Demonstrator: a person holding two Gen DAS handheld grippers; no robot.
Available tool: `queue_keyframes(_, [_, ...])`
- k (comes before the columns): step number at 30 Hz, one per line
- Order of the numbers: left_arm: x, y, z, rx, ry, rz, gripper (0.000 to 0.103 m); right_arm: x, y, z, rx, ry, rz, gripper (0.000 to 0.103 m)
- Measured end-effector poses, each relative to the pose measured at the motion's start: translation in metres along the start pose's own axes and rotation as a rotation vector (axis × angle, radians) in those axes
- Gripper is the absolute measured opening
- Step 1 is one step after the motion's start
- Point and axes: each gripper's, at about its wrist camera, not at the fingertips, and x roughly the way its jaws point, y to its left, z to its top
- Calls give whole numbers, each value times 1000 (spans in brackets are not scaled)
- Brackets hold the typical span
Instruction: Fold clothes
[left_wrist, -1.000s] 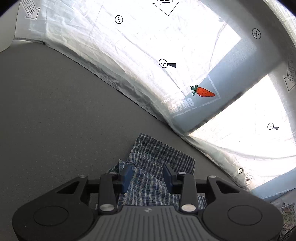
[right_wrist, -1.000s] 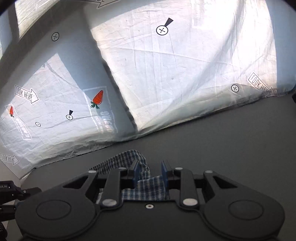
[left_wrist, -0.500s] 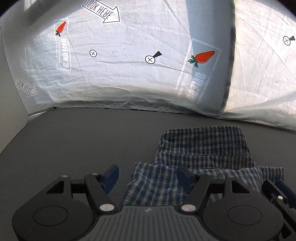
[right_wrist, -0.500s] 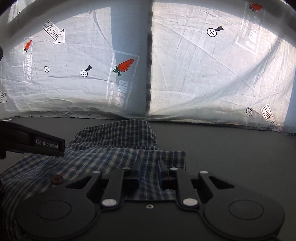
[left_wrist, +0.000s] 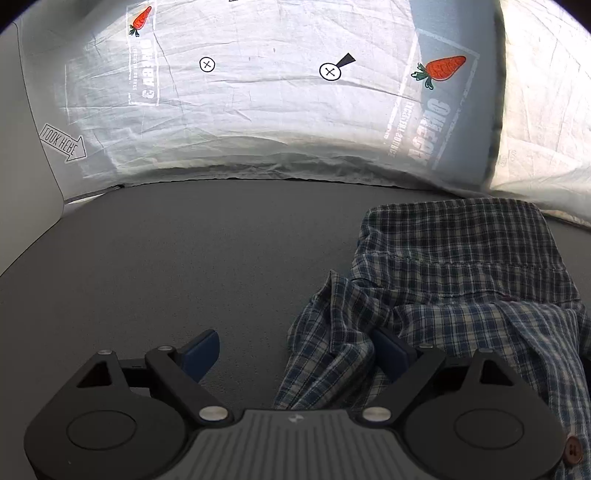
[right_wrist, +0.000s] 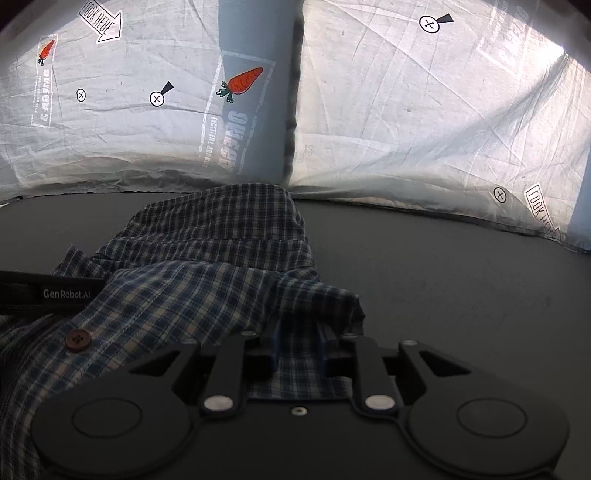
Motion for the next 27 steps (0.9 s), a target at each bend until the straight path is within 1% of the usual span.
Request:
queue_keyframes(1, [4, 6, 5, -9, 37, -36, 92, 1, -6, 4, 18, 20, 24, 24])
queue_keyframes(2, [7, 11, 10, -17, 73, -72, 94, 1, -13, 10, 33, 45, 48, 29])
queue_keyframes(3, [11, 17, 15, -26, 110, -107, 95, 3, -19, 14, 49, 66, 65, 42])
queue_keyframes(4, [14, 20, 19, -11, 132, -138, 96, 5, -27, 17, 66, 80, 65, 54])
queue_keyframes(5, [16, 22, 22, 17, 145, -166, 96, 7, -34, 19, 84, 95, 64, 75])
queue_keyframes(6, [19, 24, 24, 46, 153, -198, 96, 9, -40, 21, 100, 107, 71, 78])
queue_keyframes(9, [24, 30, 28, 101, 161, -273, 95, 20, -55, 20, 125, 124, 160, 76])
queue_keyframes(12, [29, 32, 34, 132, 161, -336, 93, 30, -62, 24, 159, 135, 233, 74])
queue_keyframes(13, [30, 31, 35, 141, 156, -355, 90, 33, -65, 26, 173, 137, 257, 73])
queue_keyframes(14, [30, 31, 37, 150, 151, -372, 84, 37, -67, 28, 184, 138, 286, 68])
queue_keyframes(15, [32, 30, 39, 158, 147, -394, 81, 41, -67, 31, 185, 142, 323, 59])
queue_keyframes(16, [32, 29, 40, 162, 144, -409, 76, 45, -66, 34, 181, 149, 352, 54])
queue_keyframes(17, [33, 27, 41, 165, 142, -417, 71, 49, -64, 36, 175, 157, 376, 47])
queue_keyframes(18, [34, 25, 42, 167, 140, -426, 70, 52, -63, 38, 167, 164, 394, 46])
queue_keyframes(19, [34, 24, 42, 172, 139, -434, 66, 53, -60, 40, 154, 167, 399, 46])
queue_keyframes(20, [34, 23, 43, 176, 139, -445, 60, 55, -59, 42, 145, 175, 404, 44])
queue_keyframes(21, [33, 23, 43, 171, 143, -462, 56, 56, -60, 43, 155, 186, 413, 40])
queue_keyframes(22, [33, 24, 43, 161, 148, -480, 46, 57, -62, 44, 177, 201, 430, 35])
queue_keyframes(23, [33, 25, 42, 142, 158, -499, 36, 57, -63, 44, 200, 217, 450, 24])
queue_keyframes(24, [32, 27, 41, 119, 169, -517, 30, 55, -63, 44, 212, 222, 454, 19])
queue_keyframes(25, [32, 29, 40, 93, 183, -538, 18, 52, -62, 45, 209, 222, 453, 15])
queue_keyframes(26, [32, 32, 39, 64, 193, -548, 13, 49, -61, 46, 206, 221, 450, 10])
queue_keyframes(27, [30, 34, 38, 34, 198, -552, 12, 43, -60, 48, 209, 217, 442, 9])
